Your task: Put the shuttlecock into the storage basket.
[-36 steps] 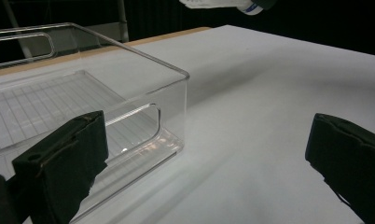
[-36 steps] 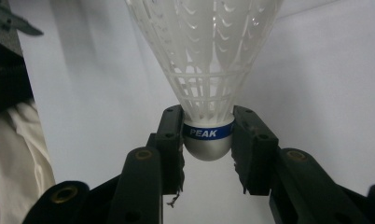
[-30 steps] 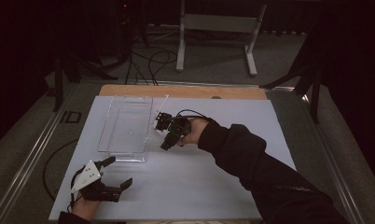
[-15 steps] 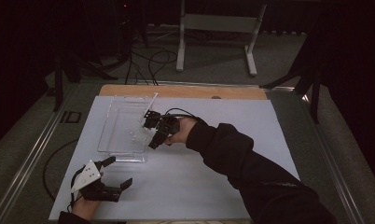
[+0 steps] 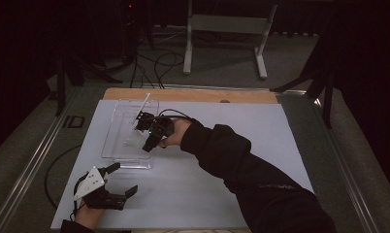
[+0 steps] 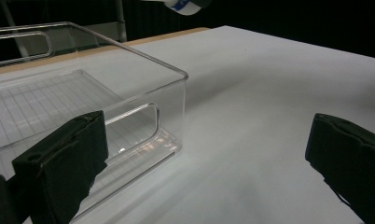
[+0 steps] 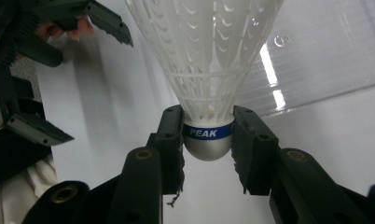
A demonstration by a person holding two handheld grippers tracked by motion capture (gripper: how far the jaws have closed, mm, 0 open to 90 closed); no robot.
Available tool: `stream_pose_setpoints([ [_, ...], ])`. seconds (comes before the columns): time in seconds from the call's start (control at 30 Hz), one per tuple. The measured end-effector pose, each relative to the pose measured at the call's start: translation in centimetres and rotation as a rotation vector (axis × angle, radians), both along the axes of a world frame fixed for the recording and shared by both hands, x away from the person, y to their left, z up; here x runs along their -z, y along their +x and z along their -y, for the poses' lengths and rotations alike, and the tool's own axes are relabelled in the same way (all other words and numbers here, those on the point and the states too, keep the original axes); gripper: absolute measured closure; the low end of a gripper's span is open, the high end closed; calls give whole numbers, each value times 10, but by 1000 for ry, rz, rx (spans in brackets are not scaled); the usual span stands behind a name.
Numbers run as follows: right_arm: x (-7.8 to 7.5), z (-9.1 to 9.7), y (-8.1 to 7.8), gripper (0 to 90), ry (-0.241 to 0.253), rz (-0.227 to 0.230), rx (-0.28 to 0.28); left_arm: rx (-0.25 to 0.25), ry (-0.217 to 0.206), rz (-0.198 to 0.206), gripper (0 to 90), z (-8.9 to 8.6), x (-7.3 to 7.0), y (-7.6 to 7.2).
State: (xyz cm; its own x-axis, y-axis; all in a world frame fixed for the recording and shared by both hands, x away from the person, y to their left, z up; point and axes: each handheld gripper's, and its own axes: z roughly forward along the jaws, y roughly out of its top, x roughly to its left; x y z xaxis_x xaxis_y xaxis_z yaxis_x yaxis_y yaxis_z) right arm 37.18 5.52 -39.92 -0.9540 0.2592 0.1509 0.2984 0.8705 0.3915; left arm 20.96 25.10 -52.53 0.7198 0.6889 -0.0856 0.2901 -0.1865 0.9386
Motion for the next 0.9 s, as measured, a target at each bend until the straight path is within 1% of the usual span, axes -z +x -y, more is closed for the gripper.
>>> stream_pose_setpoints([
  [0.13,-1,-7,2,658,-5,13,-9,1,-3,0,0,0,0,0],
  [0.2,0,-10,4,658,-1,7,-8,0,-4,1,0,0,0,0],
  [0.37,3,-16,7,658,-12,12,-9,3,-5,-1,0,0,0,0],
  [0.43,5,-18,9,658,-13,9,5,3,-6,0,0,0,0,0],
  [0.6,12,-24,10,658,-32,5,17,3,-6,0,0,0,0,0],
  [0.63,13,-25,10,658,-36,-2,23,2,-8,1,0,0,0,0],
  [0.77,20,-29,10,658,-58,4,29,6,-6,1,0,0,0,0],
  [0.8,21,-30,11,658,-62,5,40,6,-6,0,0,0,0,0],
  [0.9,25,-31,11,658,-70,7,40,6,-6,1,0,0,0,0],
])
